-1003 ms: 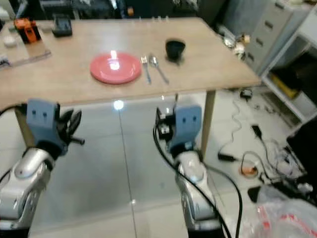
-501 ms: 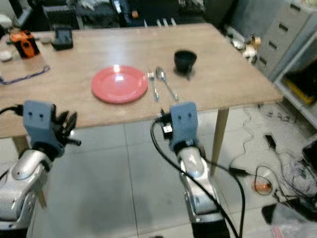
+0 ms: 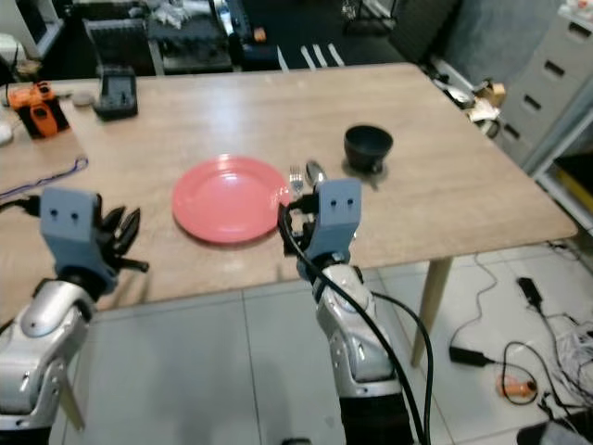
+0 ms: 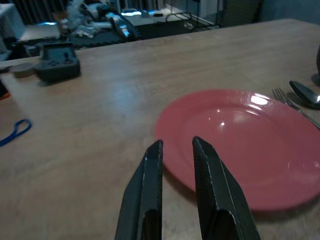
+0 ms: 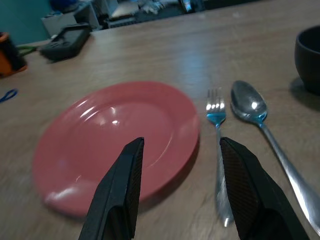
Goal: Setting the table
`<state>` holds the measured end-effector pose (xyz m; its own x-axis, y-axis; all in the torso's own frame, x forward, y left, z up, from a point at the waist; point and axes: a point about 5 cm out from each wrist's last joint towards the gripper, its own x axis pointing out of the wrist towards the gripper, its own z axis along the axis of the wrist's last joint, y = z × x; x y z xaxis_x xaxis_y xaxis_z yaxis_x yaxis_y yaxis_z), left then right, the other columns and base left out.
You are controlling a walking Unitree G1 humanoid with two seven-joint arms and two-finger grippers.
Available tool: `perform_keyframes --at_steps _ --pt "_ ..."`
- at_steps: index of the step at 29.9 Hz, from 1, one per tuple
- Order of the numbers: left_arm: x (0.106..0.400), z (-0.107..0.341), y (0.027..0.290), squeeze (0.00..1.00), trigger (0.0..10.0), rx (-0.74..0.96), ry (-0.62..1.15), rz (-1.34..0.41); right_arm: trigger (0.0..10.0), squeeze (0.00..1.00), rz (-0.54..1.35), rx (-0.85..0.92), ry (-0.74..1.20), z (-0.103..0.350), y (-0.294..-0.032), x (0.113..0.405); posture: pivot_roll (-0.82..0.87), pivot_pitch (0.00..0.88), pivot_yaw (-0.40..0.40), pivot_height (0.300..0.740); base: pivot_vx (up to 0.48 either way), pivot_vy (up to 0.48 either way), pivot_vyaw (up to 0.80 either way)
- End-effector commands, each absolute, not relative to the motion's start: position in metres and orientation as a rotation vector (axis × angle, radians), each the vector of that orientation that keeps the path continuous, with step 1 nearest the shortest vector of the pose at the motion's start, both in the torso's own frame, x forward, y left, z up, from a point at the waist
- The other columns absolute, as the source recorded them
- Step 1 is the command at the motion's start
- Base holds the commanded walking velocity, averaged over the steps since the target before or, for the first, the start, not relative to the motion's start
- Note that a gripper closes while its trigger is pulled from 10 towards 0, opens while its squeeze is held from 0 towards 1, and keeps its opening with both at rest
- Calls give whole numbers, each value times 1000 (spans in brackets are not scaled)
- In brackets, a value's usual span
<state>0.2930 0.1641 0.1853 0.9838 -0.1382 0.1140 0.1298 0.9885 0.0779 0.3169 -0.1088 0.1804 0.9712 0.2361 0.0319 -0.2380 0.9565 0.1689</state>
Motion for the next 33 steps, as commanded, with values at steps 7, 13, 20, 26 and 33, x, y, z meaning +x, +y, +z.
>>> perform_keyframes --at_steps 7,13,20,26,33 --pt "291 182 171 0 10000 86 -113 -108 10000 0 304 343 110 170 -93 318 25 53 49 740 480 0 0" --pt "290 181 171 0 10000 102 -115 -110 10000 0 308 457 197 161 -94 318 23 49 48 740 470 0 0" --pt "280 174 177 0 10000 138 -70 -270 10000 0 231 490 249 150 -112 316 22 51 44 740 96 0 0" --pt "273 165 192 0 10000 17 23 -333 10000 0 212 476 214 154 -122 316 24 53 45 740 0 0 0" --pt "276 158 192 149 10000 -103 71 -365 10000 0 202 466 211 156 -130 314 19 54 43 740 0 0 0"
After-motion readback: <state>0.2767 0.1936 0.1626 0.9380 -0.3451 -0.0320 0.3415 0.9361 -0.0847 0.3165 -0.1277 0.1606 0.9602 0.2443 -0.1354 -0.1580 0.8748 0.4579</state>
